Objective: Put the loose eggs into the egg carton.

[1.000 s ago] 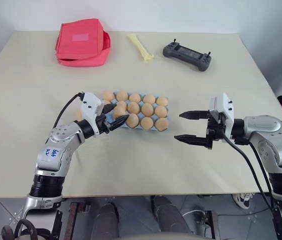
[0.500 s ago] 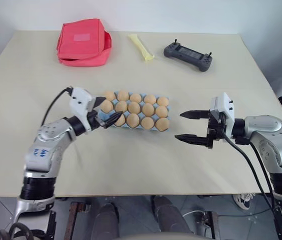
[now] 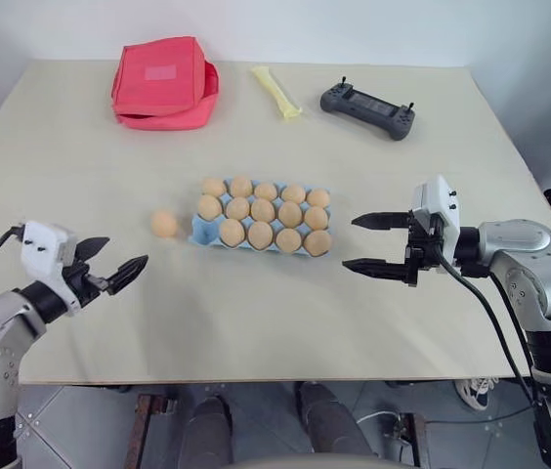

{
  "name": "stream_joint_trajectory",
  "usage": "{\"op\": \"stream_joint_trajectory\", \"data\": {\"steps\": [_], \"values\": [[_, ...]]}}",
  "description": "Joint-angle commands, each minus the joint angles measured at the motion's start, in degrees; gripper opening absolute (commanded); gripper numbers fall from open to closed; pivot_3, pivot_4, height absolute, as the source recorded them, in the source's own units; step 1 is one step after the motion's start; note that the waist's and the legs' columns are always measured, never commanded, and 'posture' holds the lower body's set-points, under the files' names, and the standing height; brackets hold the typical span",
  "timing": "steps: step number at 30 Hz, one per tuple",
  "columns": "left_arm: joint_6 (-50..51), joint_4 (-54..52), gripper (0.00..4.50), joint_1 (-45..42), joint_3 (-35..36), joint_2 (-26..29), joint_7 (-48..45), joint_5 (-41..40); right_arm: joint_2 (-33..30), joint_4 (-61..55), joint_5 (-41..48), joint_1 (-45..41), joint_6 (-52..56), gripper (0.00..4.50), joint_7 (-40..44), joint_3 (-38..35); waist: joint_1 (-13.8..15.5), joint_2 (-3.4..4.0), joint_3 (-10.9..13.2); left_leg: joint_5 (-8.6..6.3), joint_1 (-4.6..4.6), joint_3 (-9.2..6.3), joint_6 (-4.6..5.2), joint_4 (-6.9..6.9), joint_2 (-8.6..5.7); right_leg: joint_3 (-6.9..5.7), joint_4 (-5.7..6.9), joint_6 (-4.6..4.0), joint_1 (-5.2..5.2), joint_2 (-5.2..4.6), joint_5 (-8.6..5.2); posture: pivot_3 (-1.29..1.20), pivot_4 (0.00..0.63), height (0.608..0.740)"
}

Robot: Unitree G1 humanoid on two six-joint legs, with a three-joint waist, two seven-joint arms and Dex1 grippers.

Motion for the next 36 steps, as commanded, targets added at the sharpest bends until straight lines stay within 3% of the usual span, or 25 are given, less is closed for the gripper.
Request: {"op": "stream_joint_trajectory", "data": {"steps": [1,9,17,30,33,36], "values": [[-0.38,-0.78,4.47,1.16,3.13,1.37,-0.84,-1.28,0.03,-0.28,0.3,-1.16,-1.08,4.5,0.53,-0.39,0.08,0.0,0.0,0.0,0.0,0.0,0.0,0.0,0.0,0.0,0.0,-0.01,0.0,0.0,-0.01,0.0,0.15,0.74],[-0.7,2.45,4.47,-5.76,-1.35,1.21,0.9,0.38,0.4,0.04,0.04,-1.64,-1.03,4.5,0.59,-0.31,0.11,-0.01,0.0,0.01,0.0,0.03,0.0,0.02,0.0,0.01,-0.01,-0.04,0.0,-0.01,0.0,0.0,0.15,0.74],[-4.31,17.7,4.47,-22.67,-12.69,0.76,-1.01,5.04,0.25,-0.88,0.09,-1.16,-0.56,4.5,-0.15,-0.89,-0.02,-0.01,0.0,0.01,0.0,0.04,-0.01,0.0,-0.01,0.01,-0.01,0.47,0.0,0.0,0.28,0.0,0.15,0.74],[-12.27,36.83,4.47,-33.91,-22.53,-1.25,-5.69,12.31,-0.17,-2.53,0.56,0.22,0.11,4.5,-1.54,-1.79,0.27,-0.01,0.0,-0.02,-0.05,0.04,-0.02,-0.08,0.0,-0.04,0.07,0.76,-0.1,0.01,0.41,0.0,0.15,0.74],[-14.13,39.28,3.89,-35.44,-22.61,-2.41,-5.56,12.82,-0.15,-2.54,0.62,0.13,0.15,4.5,-1.72,-1.77,0.25,-0.01,0.0,-0.02,-0.04,0.04,-0.02,-0.05,0.0,-0.04,0.12,0.77,-0.09,0.01,0.42,0.0,0.15,0.74],[-15.51,40.88,2.91,-36.48,-22.29,-3.04,-5.37,13.19,-0.14,-2.47,0.62,0.04,0.12,4.5,-1.87,-1.8,0.21,-0.01,0.0,-0.02,-0.04,0.04,-0.02,-0.02,0.0,-0.03,0.14,0.78,-0.09,0.02,0.42,0.0,0.15,0.74]]}}
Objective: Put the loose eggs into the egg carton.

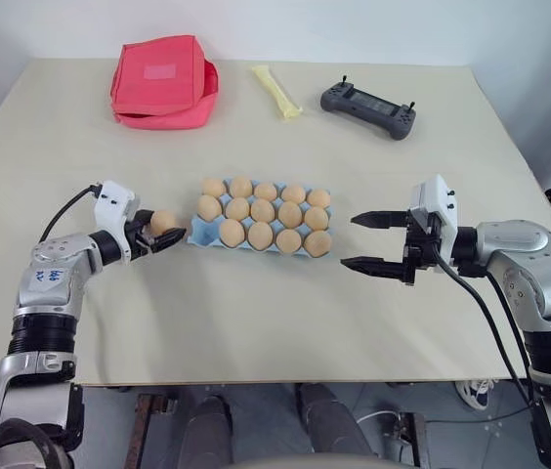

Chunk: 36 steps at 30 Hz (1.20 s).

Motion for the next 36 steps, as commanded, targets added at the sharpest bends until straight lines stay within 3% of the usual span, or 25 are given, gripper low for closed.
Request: {"op": "stream_joint_trajectory", "data": {"steps": [1,3,6,14,18,24,30,36], "values": [[-2.57,0.9,2.6,-1.64,0.84,0.06,-0.23,0.61,-0.8,-2.03,0.89,-0.08,-0.26,4.5,-0.21,-1.67,-0.1,0.0,0.0,0.0,0.0,0.0,0.0,0.0,0.0,0.0,0.0,0.0,0.0,0.0,0.0,0.0,0.15,0.74],[-3.11,1.34,2.34,-1.91,1.0,0.2,-0.44,0.61,-0.85,-2.09,0.91,0.0,-0.27,4.5,-0.29,-1.71,-0.06,0.0,0.0,0.0,0.0,0.0,0.0,-0.01,0.0,0.0,0.02,0.0,-0.01,0.0,0.0,0.0,0.15,0.74],[-3.68,-0.3,2.34,-1.35,1.74,1.06,-1.02,0.03,-0.95,-2.4,0.99,0.31,-0.26,4.5,-0.46,-1.89,-0.01,0.0,0.0,0.0,0.0,-0.01,0.0,0.0,0.0,0.0,0.04,0.0,-0.01,0.0,0.0,0.0,0.15,0.74],[5.1,-17.7,2.34,1.57,5.63,1.88,-4.61,-8.63,-1.25,-3.96,1.57,1.92,-0.02,4.5,-1.32,-2.81,0.07,0.0,0.0,0.0,0.0,-0.02,0.0,0.01,0.0,0.0,0.08,0.01,0.0,0.0,-0.01,0.0,0.15,0.74],[10.07,-23.41,2.34,2.49,3.97,1.53,-5.33,-10.81,-1.14,-4.52,1.81,2.62,-0.16,4.5,-1.89,-3.0,0.04,0.0,0.0,0.0,0.01,-0.02,0.0,0.08,0.0,0.01,0.13,0.02,0.02,0.0,0.0,0.0,0.15,0.74],[9.69,-22.03,2.34,2.32,0.01,0.4,-6.53,-8.89,-0.93,-5.39,2.14,3.55,-0.37,4.5,-2.76,-3.14,-0.06,0.0,0.0,0.02,0.04,-0.04,0.01,0.11,-0.01,0.01,0.2,0.02,0.02,0.0,0.01,0.0,0.15,0.74],[7.91,-19.01,4.31,0.81,-1.13,-0.44,-6.37,-7.61,-1.29,-6.95,2.71,5.01,-0.07,4.5,-3.6,-3.96,-0.05,0.0,0.0,0.02,0.04,-0.05,0.01,0.09,-0.01,0.0,0.2,0.01,0.01,0.01,0.0,0.0,0.15,0.74],[4.69,-17.9,4.45,-0.48,0.24,-1.5,-4.78,-6.95,-1.47,-8.26,3.08,6.33,0.41,4.5,-4.23,-4.8,0.04,0.0,0.0,0.02,0.03,-0.06,0.01,0.09,-0.01,0.0,0.2,0.01,0.02,0.01,0.0,0.0,0.15,0.74]]}}
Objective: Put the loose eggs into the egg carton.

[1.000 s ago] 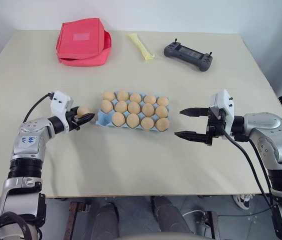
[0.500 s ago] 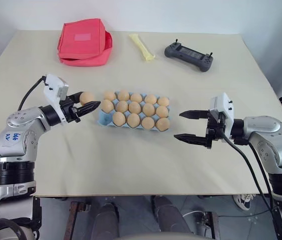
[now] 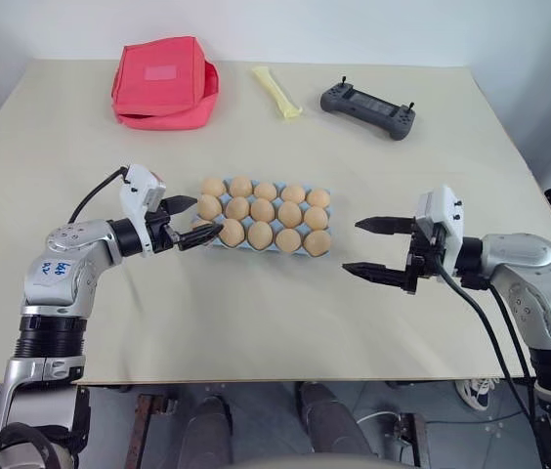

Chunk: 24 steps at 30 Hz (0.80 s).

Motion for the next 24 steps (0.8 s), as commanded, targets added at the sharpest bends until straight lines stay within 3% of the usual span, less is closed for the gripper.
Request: {"op": "stream_joint_trajectory", "data": {"steps": [1,9,16,24], "values": [[-3.96,-0.8,4.45,-2.28,2.02,-0.68,1.76,0.67,-0.95,-2.32,1.24,0.21,0.2,4.5,-0.58,-2.21,0.05,0.0,0.0,0.0,0.0,0.0,0.0,0.0,0.0,0.0,0.0,0.0,0.0,0.0,0.0,0.0,0.15,0.74],[-3.81,-5.74,4.45,2.59,9.57,2.37,-3.95,-6.65,-1.14,-2.15,1.54,0.57,0.05,4.5,-1.51,-2.75,-0.27,0.0,0.0,0.0,0.01,0.01,0.0,-0.05,0.01,0.01,0.01,-0.02,-0.02,0.01,-0.01,0.0,0.15,0.74],[-5.76,-6.79,4.45,10.33,14.75,5.49,-7.03,-8.16,-0.74,-2.13,1.78,1.47,-0.21,4.5,-2.35,-2.83,0.05,-0.01,0.01,0.0,0.01,0.02,0.0,0.0,0.01,0.0,0.01,-0.06,-0.01,0.0,-0.04,0.0,0.15,0.74],[-7.98,-8.81,4.45,15.52,18.11,5.18,-6.27,-8.57,0.18,-0.88,1.45,1.53,-1.32,4.5,-2.84,-2.55,-0.17,-0.01,0.01,0.0,0.02,0.03,0.0,0.02,0.01,0.03,0.0,-0.45,0.0,0.0,-0.25,0.0,0.15,0.74]]}}
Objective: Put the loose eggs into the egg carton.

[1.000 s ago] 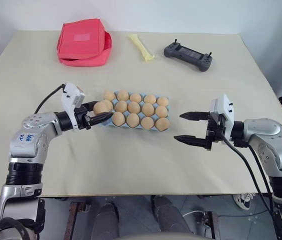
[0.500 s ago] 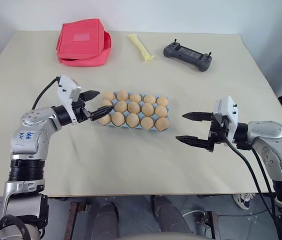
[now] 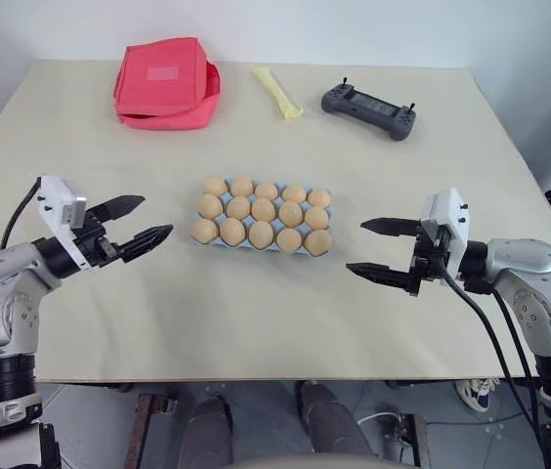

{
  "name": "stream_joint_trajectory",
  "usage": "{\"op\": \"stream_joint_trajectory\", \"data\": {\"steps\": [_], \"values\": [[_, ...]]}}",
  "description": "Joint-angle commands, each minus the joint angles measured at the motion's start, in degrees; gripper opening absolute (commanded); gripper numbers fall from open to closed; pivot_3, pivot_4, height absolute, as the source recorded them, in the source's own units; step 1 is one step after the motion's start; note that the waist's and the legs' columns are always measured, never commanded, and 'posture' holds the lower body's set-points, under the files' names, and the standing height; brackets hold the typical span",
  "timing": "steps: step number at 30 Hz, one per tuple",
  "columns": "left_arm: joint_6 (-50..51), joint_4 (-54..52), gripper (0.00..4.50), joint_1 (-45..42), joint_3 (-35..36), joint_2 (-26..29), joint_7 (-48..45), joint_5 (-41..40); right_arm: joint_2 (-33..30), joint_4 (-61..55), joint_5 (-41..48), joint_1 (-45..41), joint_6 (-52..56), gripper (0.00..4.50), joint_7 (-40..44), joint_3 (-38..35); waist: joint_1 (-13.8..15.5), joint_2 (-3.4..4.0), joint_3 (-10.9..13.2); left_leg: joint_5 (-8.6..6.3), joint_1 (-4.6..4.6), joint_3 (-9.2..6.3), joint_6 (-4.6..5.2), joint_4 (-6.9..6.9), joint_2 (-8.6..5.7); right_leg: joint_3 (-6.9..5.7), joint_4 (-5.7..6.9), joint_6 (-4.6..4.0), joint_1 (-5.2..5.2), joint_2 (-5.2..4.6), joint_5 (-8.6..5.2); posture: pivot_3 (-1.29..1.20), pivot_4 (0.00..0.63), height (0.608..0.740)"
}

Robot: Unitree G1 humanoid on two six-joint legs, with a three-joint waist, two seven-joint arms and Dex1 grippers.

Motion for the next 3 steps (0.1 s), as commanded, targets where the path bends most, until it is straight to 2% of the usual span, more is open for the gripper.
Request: {"op": "stream_joint_trajectory", "data": {"steps": [1,3], "values": [[-1.24,-3.18,4.45,1.06,1.77,0.52,-0.09,-1.65,0.38,-0.51,0.67,0.2,-1.15,4.5,-0.4,-1.73,-0.01,0.0,0.0,0.0,0.0,0.0,0.0,0.0,0.0,0.0,0.0,0.0,0.0,0.0,0.0,0.0,0.15,0.74],[-2.0,-3.28,4.45,1.67,1.86,0.84,-0.43,-1.31,0.55,-0.41,0.68,0.3,-1.23,4.5,-0.52,-1.85,-0.01,0.0,0.0,0.0,0.0,0.0,0.0,-0.01,0.0,0.0,0.0,0.01,0.0,0.0,0.0,0.0,0.15,0.74]]}}
